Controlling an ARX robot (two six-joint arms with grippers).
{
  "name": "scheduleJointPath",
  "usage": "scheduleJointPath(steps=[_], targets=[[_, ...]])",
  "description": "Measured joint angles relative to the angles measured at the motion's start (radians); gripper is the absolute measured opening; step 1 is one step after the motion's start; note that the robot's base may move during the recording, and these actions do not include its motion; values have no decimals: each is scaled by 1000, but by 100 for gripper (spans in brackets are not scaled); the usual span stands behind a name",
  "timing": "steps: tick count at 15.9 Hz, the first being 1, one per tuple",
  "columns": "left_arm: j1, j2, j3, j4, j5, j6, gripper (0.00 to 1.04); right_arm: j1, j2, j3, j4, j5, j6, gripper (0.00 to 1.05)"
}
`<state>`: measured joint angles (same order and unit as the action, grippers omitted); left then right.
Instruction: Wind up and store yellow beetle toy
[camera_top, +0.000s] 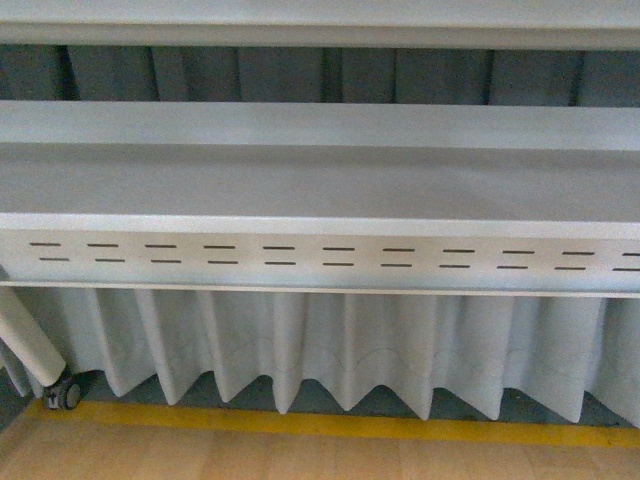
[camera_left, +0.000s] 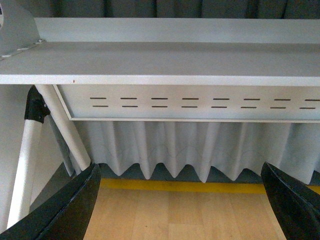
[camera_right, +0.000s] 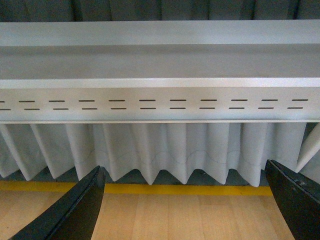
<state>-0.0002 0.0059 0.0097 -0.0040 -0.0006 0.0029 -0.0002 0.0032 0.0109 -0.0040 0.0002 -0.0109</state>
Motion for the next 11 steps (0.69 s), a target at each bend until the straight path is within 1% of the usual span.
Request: scheduleJointPath(steps=[11], targets=[[0, 0, 0, 0, 0, 0, 98, 0, 0, 0, 0, 0, 0, 98]])
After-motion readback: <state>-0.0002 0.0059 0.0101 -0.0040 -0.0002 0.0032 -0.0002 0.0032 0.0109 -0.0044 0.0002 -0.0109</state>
